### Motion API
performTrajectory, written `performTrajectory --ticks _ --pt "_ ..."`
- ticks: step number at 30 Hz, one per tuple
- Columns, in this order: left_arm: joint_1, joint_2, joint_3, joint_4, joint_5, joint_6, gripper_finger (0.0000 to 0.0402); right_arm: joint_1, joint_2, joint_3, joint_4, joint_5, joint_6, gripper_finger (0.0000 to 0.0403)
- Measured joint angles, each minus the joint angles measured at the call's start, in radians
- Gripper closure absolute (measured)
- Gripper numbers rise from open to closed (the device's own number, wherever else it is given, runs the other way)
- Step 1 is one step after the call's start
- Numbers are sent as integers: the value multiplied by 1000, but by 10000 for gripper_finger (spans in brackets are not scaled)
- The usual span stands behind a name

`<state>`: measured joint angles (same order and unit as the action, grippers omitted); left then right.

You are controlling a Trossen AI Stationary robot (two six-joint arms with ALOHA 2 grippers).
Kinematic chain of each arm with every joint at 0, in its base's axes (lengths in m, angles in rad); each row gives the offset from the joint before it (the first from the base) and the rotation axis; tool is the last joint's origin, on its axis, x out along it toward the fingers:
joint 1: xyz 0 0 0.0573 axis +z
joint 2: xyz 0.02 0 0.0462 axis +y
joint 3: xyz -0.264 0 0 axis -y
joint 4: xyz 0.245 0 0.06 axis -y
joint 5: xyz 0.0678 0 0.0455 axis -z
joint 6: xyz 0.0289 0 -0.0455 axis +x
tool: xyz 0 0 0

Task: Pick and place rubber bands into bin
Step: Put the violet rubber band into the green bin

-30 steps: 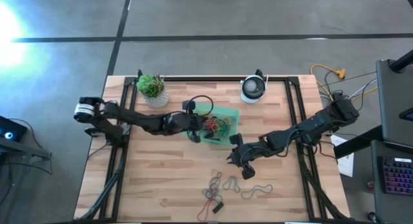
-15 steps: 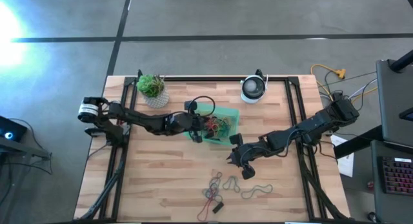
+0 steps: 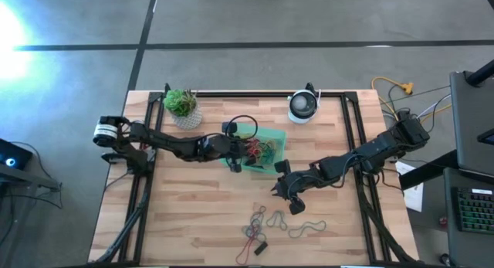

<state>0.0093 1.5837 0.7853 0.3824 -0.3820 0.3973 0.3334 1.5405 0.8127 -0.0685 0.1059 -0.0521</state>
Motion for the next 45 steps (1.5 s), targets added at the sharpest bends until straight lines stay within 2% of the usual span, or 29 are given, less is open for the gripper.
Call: performTrajectory --ticks 4,9,17,21,26,32,38,45 --pt "-6 0 0 0 7 -5 327 0 0 0 0 0 0 339" --pt "-42 0 0 -9 55 -112 324 0 0 -2 -2 0 -1 339" --pt "-124 0 0 -62 380 -310 324 0 0 -25 39 -7 35 339" --pt "-178 0 0 -61 454 -368 324 0 15 -49 200 -105 3 339" --pt "-245 0 -1 -63 462 -386 324 3 91 -51 316 -218 -34 339" --pt "-296 0 -3 -92 462 -423 324 1 212 -51 389 -219 -38 339" --pt "-327 0 -4 -201 462 -522 324 0 239 -26 428 -219 -50 339" --pt "-330 -11 -4 -354 462 -604 324 2 305 24 424 -219 -52 307"
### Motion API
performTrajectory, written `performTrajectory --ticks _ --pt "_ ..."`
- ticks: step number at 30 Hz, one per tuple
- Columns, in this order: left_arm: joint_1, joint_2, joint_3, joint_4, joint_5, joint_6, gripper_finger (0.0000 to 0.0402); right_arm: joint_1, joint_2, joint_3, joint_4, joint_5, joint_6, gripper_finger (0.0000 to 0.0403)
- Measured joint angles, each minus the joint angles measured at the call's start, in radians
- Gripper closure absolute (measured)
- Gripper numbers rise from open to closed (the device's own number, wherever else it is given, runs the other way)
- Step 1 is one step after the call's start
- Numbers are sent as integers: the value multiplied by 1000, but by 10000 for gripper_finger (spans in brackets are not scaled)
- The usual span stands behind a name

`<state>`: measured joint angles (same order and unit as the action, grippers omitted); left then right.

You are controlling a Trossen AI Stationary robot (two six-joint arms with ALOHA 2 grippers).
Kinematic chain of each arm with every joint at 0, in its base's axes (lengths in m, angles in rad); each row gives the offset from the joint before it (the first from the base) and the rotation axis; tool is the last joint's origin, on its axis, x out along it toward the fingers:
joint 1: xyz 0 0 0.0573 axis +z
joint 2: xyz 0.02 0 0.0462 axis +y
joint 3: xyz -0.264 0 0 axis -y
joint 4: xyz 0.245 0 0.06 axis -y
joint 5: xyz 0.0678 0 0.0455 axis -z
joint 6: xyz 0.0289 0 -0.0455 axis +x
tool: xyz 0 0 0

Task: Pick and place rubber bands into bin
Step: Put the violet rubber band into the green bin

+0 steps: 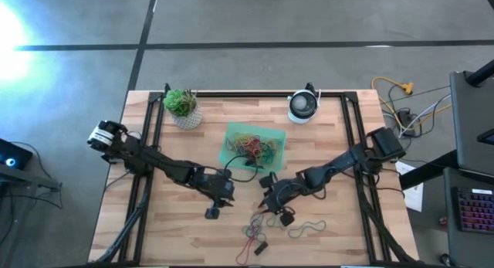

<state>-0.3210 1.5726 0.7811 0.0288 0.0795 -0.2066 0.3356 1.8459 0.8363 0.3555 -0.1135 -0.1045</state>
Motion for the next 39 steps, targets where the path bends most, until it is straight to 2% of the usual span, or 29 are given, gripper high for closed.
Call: performTrajectory --ticks 7,14,23,30,39 --pt "0 -3 0 -17 0 -1 324 0 51 49 -82 -23 -8 274" --pt "0 -3 0 -17 0 3 324 0 54 61 -120 -23 -8 272" --pt "0 -3 0 -16 -3 3 324 0 56 60 -170 3 -25 309" --pt "0 -3 0 -16 -3 4 324 0 56 60 -195 34 -66 385" --pt "1 -3 0 -16 -7 5 324 0 48 75 -191 64 -78 394"
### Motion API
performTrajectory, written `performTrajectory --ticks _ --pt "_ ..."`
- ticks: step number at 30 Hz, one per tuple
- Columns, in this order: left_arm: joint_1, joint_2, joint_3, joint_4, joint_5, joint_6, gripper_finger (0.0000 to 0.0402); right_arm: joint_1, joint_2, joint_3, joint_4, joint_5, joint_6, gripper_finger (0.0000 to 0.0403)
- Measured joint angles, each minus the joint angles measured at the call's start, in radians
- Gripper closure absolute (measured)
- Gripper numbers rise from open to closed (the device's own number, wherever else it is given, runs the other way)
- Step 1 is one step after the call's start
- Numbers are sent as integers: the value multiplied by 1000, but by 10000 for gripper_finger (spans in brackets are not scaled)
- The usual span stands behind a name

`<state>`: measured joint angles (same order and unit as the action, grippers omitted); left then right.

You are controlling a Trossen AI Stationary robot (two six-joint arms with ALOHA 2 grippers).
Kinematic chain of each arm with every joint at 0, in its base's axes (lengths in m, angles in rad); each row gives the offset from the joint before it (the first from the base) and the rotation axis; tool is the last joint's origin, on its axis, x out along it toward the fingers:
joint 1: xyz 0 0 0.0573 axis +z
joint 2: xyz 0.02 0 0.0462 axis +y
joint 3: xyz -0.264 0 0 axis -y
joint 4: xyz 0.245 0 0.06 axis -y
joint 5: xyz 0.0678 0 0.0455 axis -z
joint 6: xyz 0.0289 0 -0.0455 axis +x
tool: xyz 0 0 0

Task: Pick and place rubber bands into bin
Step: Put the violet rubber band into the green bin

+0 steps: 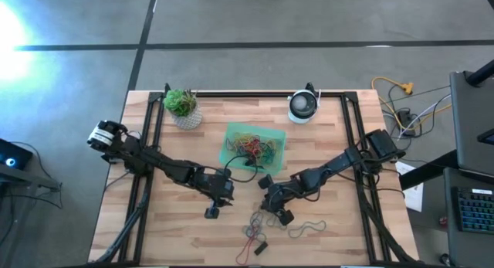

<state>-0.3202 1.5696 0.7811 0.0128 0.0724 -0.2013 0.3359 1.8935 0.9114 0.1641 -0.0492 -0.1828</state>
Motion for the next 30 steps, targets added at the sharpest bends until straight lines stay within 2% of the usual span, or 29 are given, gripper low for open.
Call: performTrajectory --ticks 7,17,25,30 --pt "0 0 0 0 -1 7 324 0 -6 47 -59 36 -26 394" --pt "0 0 -1 5 -15 8 324 0 -93 115 -240 170 -37 394" --pt "0 0 -1 12 -29 7 324 0 -228 105 -324 366 -35 394" --pt "0 0 -1 14 -28 7 324 0 -330 106 -324 471 -102 394"
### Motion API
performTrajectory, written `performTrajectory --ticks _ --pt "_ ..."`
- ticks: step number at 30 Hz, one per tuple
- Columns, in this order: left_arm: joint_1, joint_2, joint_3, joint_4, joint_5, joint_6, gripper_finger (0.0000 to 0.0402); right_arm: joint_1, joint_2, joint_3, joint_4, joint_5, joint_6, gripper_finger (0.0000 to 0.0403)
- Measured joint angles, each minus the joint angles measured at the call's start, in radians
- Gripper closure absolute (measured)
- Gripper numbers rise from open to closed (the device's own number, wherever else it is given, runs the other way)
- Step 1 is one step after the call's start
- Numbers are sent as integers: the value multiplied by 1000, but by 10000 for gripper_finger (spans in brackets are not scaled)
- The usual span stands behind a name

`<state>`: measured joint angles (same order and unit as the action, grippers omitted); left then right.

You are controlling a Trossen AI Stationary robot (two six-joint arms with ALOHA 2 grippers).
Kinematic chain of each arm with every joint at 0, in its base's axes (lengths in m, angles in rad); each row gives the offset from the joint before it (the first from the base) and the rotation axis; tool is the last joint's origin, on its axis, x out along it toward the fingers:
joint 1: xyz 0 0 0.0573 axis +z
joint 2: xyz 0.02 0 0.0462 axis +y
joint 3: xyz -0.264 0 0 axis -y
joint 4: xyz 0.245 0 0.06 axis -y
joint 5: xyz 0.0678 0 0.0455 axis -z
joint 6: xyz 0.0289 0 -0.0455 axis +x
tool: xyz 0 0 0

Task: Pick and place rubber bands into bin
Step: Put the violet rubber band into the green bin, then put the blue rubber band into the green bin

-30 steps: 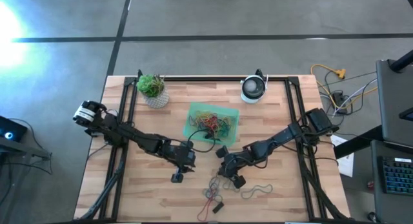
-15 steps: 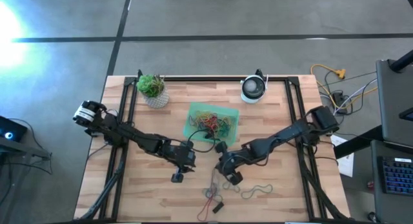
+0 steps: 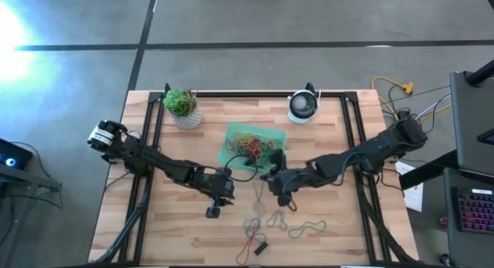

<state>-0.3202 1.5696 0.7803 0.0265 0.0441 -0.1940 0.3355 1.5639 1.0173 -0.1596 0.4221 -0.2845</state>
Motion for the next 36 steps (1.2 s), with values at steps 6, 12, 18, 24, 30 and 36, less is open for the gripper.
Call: performTrajectory --ticks 6,12,18,24,30,36 --pt "0 0 0 0 0 0 324 -10 -85 3 10 127 -89 394" --pt "0 0 0 3 1 0 324 -83 -84 1 7 152 -115 394" --pt "0 0 1 3 1 -1 324 -197 -33 -8 3 151 -86 394" --pt "0 0 2 12 1 -1 324 -297 20 -10 -49 23 25 385" --pt "0 0 2 17 1 0 324 -349 19 -10 -128 -159 129 330" --pt "0 0 2 18 -7 21 324 -338 -7 -10 -150 -209 113 270"
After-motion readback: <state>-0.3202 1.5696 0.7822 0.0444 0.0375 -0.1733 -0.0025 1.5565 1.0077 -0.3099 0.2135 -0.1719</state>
